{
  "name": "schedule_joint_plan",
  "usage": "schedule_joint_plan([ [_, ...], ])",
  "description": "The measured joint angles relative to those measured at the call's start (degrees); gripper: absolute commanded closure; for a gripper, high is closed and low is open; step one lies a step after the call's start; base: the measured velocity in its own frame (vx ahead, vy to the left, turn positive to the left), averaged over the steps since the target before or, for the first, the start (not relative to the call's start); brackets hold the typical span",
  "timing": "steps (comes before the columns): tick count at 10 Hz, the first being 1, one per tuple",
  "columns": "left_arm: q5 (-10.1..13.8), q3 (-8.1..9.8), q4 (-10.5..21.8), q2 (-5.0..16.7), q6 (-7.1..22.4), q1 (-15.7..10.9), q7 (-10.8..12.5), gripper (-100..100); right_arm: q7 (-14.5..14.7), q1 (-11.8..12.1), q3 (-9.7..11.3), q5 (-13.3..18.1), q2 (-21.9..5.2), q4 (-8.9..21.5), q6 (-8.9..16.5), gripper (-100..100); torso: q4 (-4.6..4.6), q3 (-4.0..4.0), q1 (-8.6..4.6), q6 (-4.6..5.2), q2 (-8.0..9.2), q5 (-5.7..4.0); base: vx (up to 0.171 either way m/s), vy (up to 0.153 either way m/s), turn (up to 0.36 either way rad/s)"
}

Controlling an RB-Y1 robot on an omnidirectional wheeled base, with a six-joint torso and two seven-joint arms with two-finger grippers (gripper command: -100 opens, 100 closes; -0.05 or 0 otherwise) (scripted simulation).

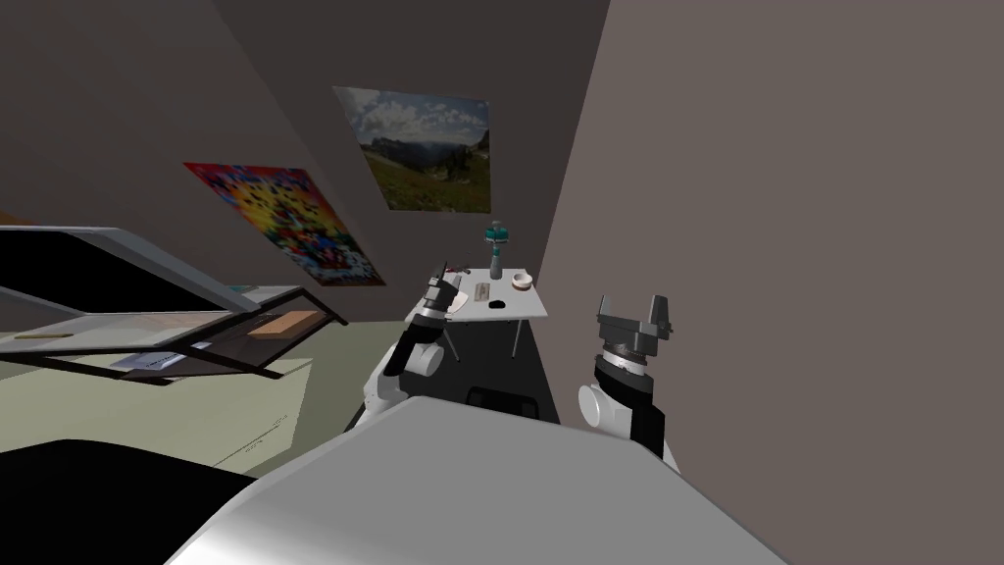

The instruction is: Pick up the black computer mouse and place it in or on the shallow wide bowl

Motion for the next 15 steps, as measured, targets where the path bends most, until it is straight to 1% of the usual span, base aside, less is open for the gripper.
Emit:
schedule_joint_plan([
  [1, 0.23, -0.13, 0.15, 0.34, 1.36, -0.17, 0.14, -100, 0.00, 0.00, 0.00, 0.00, 0.00, 0.00, 0.00, 0, 0.01, 0.01, 0.02, -0.02, 0.01, 0.00, -0.083, -0.012, -0.101],
  [2, 0.58, -0.41, 1.46, 0.70, 2.63, -1.45, 0.21, -100, 0.00, 0.00, 0.00, 0.00, 0.00, 0.00, 0.00, 0, 0.01, 0.01, 0.06, 0.01, 0.02, 0.01, -0.071, -0.003, -0.031],
  [5, 2.06, -0.01, 2.61, 2.46, 7.49, -3.35, 1.18, -100, 0.00, 0.01, 0.00, 0.00, 0.00, 0.00, 0.00, 0, 0.00, -0.01, 0.04, -0.02, -0.03, 0.01, -0.074, -0.021, -0.066],
  [6, 2.66, 0.05, 3.39, 2.97, 9.13, -4.72, 1.52, -100, 0.00, 0.00, 0.00, 0.00, 0.00, 0.00, 0.00, 0, 0.00, 0.01, 0.05, 0.00, 0.01, 0.01, -0.069, -0.011, -0.048],
  [8, 3.12, 0.11, 4.00, 3.33, 12.16, -5.72, 1.83, -100, 0.00, 0.01, -0.01, 0.00, 0.00, 0.00, 0.00, 0, -0.02, -0.07, 0.09, -0.03, -0.14, 0.02, -0.036, -0.012, -0.037],
  [10, 4.17, 0.31, 5.24, 4.37, 15.15, -7.36, 2.51, -100, 0.00, 0.01, 0.00, 0.00, 0.00, 0.00, 0.00, 0, -0.02, -0.05, 0.07, -0.02, -0.11, 0.01, -0.038, -0.011, -0.026],
  [11, 4.11, 0.15, 5.50, 4.18, 16.21, -7.59, 2.47, -100, 0.00, 0.01, -0.01, 0.00, 0.00, 0.00, 0.00, 0, -0.03, -0.09, 0.09, -0.03, -0.17, 0.02, -0.040, -0.017, -0.087],
  [13, 5.06, 0.23, 6.52, 4.99, 19.29, -9.20, 2.99, -100, 0.00, 0.01, 0.00, 0.00, 0.00, 0.00, 0.00, 0, -0.03, -0.08, 0.07, -0.03, -0.15, 0.01, -0.031, -0.011, -0.027],
  [14, 5.17, 0.27, 6.68, 5.07, 20.48, -9.44, 3.13, -100, 0.00, 0.01, -0.01, 0.00, 0.00, 0.00, 0.00, 0, -0.03, -0.10, 0.11, -0.03, -0.18, 0.02, -0.045, -0.007, -0.096],
  [15, 5.84, 0.33, 7.63, 5.73, 21.73, -10.41, 3.50, -100, 0.00, 0.01, 0.00, 0.00, 0.00, 0.00, 0.00, 0, -0.03, -0.08, 0.11, -0.01, -0.14, 0.02, -0.040, -0.003, -0.066],
])
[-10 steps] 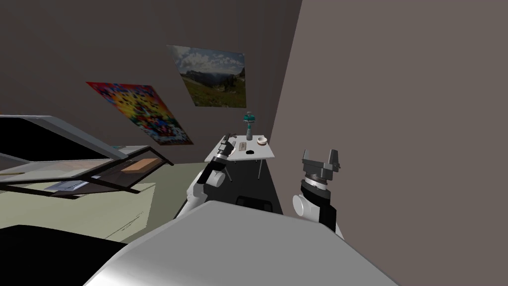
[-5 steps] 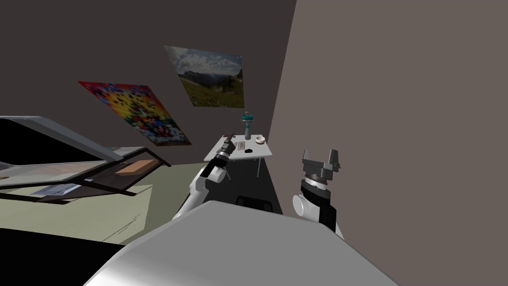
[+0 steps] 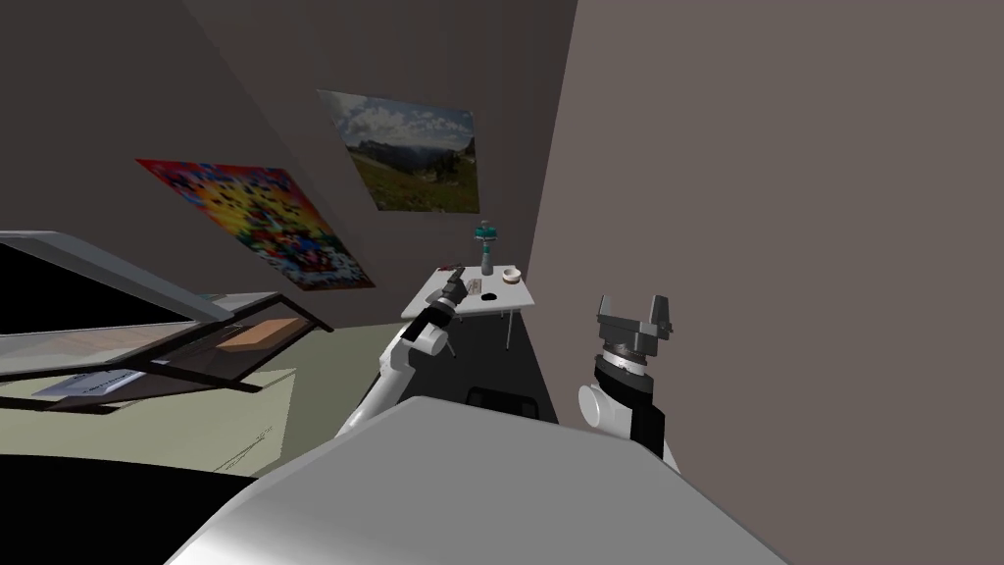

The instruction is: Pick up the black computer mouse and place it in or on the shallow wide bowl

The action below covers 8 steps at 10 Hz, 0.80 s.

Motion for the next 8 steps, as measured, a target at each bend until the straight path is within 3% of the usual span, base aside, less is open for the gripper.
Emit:
schedule_joint_plan([
  [8, 2.45, 0.29, 3.33, 1.87, 11.96, -4.68, 1.82, -100, 0.00, 0.01, -0.01, 0.00, 0.00, 0.00, 0.00, 0, -0.02, -0.06, 0.03, -0.04, -0.12, 0.01, -0.014, -0.004, -0.052],
])
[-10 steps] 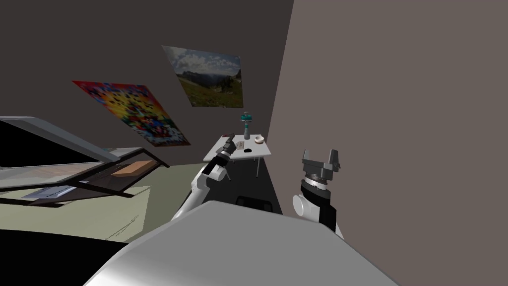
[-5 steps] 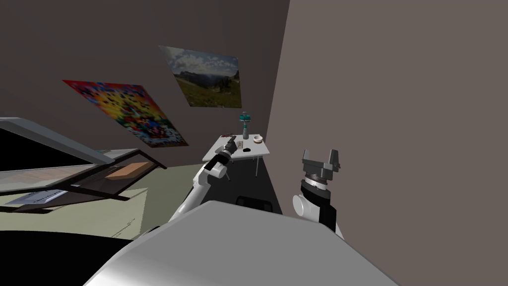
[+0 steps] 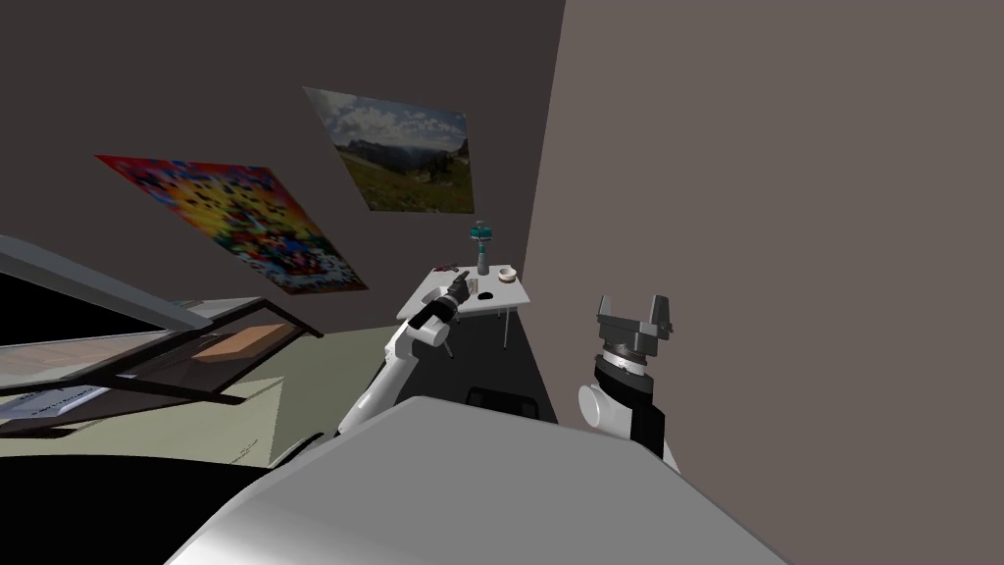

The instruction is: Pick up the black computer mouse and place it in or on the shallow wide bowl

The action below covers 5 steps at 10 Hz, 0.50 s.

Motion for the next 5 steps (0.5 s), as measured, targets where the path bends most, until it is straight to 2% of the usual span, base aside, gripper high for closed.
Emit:
schedule_joint_plan([
  [1, 0.77, 0.15, 1.30, 0.68, 1.42, -1.32, 0.43, -100, 0.00, -0.01, 0.00, 0.00, 0.00, 0.00, 0.00, 0, 0.00, -0.01, 0.00, 0.03, -0.01, 0.00, -0.006, 0.002, -0.062],
  [3, 1.34, 0.24, 1.90, 1.15, 4.22, -1.87, 0.89, -100, 0.00, 0.00, 0.00, 0.00, 0.00, 0.00, 0.00, 0, 0.00, -0.01, 0.01, 0.00, -0.02, 0.00, -0.001, 0.001, -0.043],
  [5, 1.99, 0.44, 2.79, 1.42, 7.85, -3.53, 1.60, -100, 0.00, 0.00, 0.00, 0.00, 0.00, 0.00, 0.00, 0, -0.01, -0.02, 0.01, 0.00, -0.04, 0.00, 0.001, 0.002, -0.032],
])
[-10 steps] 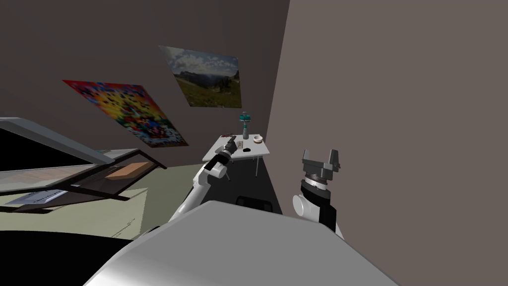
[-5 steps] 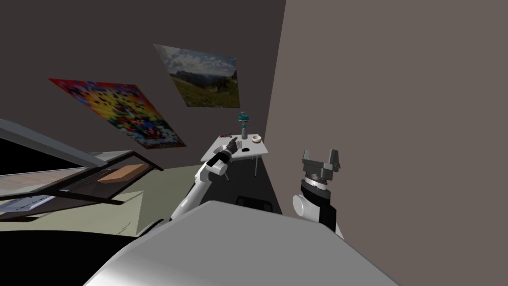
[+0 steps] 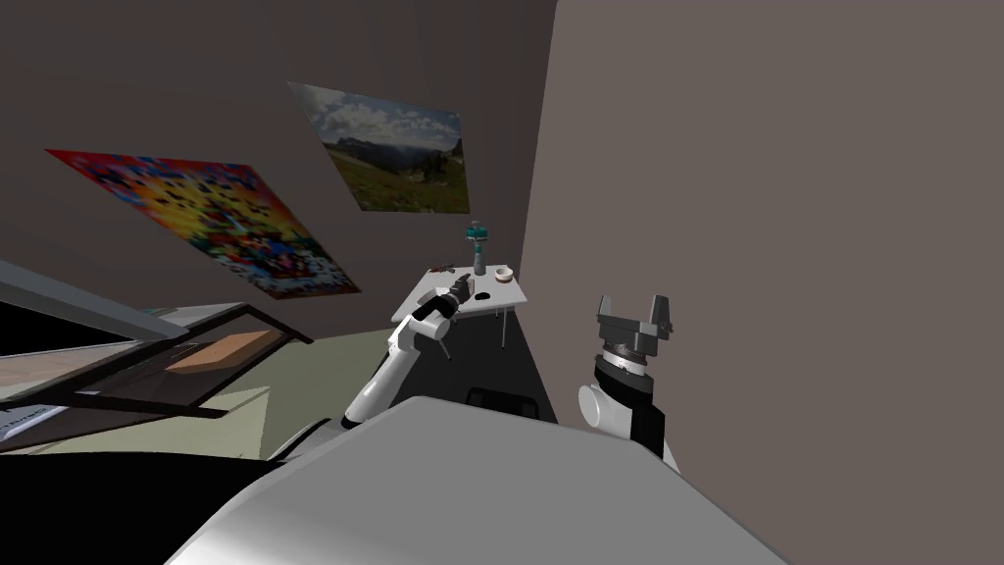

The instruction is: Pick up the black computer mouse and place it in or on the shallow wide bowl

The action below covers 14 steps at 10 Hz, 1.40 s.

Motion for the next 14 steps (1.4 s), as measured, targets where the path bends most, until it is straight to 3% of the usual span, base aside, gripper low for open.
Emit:
schedule_joint_plan([
  [14, 5.08, 1.80, 8.70, 2.23, 21.19, -10.42, 4.33, -100, 0.00, 0.00, 0.00, 0.00, 0.00, 0.00, 0.00, 0, -0.02, -0.05, 0.05, 0.01, -0.09, 0.01, 0.014, 0.010, -0.056],
])
